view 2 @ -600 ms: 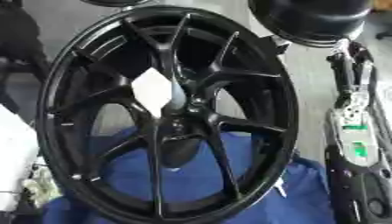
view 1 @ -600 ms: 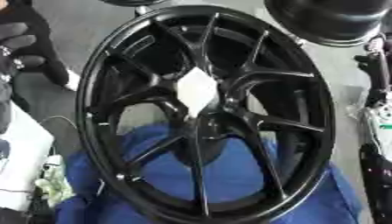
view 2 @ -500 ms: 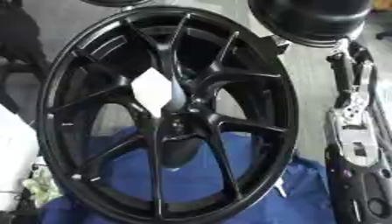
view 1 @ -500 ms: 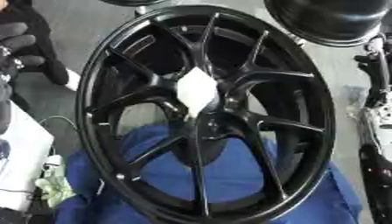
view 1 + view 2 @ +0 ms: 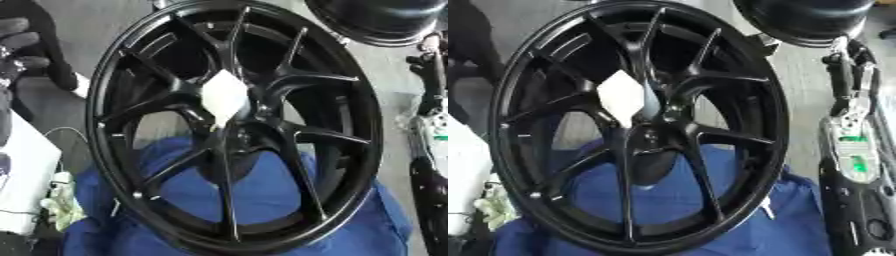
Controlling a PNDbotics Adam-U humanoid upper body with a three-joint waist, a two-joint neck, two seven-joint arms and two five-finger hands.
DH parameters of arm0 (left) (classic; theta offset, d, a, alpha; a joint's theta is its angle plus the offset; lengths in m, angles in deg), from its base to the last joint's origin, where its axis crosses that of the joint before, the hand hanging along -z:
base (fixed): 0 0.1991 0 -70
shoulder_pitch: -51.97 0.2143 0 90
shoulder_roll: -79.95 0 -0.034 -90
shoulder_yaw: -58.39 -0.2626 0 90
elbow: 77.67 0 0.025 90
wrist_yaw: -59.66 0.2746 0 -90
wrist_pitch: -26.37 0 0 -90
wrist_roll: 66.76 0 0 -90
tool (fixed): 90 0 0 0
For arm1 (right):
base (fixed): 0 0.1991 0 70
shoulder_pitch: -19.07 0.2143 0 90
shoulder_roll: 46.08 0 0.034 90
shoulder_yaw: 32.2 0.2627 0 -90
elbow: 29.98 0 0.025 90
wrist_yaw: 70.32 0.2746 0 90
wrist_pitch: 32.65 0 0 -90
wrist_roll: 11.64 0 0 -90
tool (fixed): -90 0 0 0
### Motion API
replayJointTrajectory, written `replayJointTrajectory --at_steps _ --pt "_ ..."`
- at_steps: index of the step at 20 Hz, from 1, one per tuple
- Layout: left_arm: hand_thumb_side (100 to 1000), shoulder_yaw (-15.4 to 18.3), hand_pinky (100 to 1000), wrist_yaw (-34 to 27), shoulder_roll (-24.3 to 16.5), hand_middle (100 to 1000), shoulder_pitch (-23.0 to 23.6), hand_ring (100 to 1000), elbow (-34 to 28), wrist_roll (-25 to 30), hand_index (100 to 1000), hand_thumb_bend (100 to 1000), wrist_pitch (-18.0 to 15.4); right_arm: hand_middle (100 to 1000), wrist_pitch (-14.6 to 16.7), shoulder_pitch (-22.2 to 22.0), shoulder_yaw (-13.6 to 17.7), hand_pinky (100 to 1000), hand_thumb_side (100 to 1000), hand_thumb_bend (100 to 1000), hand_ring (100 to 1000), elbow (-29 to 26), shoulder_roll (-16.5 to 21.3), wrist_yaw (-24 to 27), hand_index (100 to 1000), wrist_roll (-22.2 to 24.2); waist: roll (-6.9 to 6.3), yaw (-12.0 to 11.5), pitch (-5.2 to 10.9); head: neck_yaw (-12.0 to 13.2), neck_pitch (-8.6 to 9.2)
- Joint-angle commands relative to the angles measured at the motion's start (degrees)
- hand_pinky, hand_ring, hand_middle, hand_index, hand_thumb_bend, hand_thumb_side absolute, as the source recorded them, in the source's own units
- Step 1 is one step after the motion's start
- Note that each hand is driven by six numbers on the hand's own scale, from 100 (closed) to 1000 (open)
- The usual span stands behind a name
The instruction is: Pull the pin out of the wheel hub.
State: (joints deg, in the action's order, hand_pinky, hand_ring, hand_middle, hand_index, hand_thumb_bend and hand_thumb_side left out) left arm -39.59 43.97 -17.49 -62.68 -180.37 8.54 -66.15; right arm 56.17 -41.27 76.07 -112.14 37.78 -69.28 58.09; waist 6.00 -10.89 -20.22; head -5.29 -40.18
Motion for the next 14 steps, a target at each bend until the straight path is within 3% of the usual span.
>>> replayJointTrajectory --at_steps 1,7,11,14 --pt "808 0.17 642 -0.32 -1.55 737 -0.87 777 -0.70 0.13 705 108 -0.15 691 -0.04 0.60 0.05 784 640 100 664 -0.52 1.77 -0.18 769 0.15 -0.40 0.25 1.08 0.04 0.47" --pt "776 1.08 645 -0.27 -2.28 737 -2.30 777 -2.18 -0.25 707 100 -0.50 691 -0.01 0.61 0.27 784 644 100 664 -0.53 1.93 0.01 769 -0.12 -0.58 0.62 0.79 -0.45 1.28" --pt "741 1.34 649 -0.09 -6.47 739 -5.43 778 -5.28 1.53 717 100 0.52 691 -0.17 0.26 0.01 784 648 100 664 -0.35 2.30 -0.20 769 0.04 -0.93 0.44 0.87 -0.65 1.39" --pt "702 1.22 656 0.62 -11.85 740 -9.46 779 -8.20 4.83 720 100 2.27 691 -0.31 -0.19 -0.09 784 652 100 664 -0.26 2.76 -0.46 769 0.11 -1.38 0.22 1.11 -0.74 1.51"
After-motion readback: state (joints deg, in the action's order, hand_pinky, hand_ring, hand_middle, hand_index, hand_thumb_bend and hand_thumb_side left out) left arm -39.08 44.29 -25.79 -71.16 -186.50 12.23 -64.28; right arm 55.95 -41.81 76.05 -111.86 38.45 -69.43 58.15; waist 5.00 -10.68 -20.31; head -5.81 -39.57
